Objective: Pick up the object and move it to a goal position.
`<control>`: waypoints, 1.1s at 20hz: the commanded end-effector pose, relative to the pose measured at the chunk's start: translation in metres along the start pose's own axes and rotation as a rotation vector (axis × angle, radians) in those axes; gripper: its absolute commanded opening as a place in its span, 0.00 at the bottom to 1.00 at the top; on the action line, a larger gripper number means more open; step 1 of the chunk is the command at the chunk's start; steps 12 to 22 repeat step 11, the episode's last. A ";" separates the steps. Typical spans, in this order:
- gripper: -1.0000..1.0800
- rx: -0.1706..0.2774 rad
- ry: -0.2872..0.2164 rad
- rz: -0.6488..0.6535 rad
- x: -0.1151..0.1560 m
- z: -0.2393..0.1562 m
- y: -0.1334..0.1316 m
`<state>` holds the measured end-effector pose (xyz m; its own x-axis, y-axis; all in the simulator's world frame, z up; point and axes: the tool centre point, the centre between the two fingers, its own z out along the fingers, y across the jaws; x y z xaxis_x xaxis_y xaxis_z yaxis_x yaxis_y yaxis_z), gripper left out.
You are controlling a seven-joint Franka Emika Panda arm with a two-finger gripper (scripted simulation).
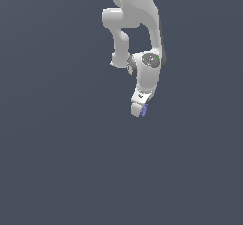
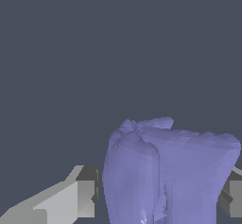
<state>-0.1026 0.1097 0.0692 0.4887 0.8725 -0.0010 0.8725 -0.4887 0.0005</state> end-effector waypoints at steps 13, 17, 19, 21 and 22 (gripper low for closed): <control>0.00 0.000 0.000 0.000 0.005 -0.011 -0.047; 0.00 0.000 0.000 0.000 0.005 -0.011 -0.047; 0.00 0.000 0.000 0.000 0.005 -0.011 -0.047; 0.00 0.000 0.000 0.000 0.005 -0.011 -0.047; 0.00 0.000 0.000 0.000 0.005 -0.011 -0.047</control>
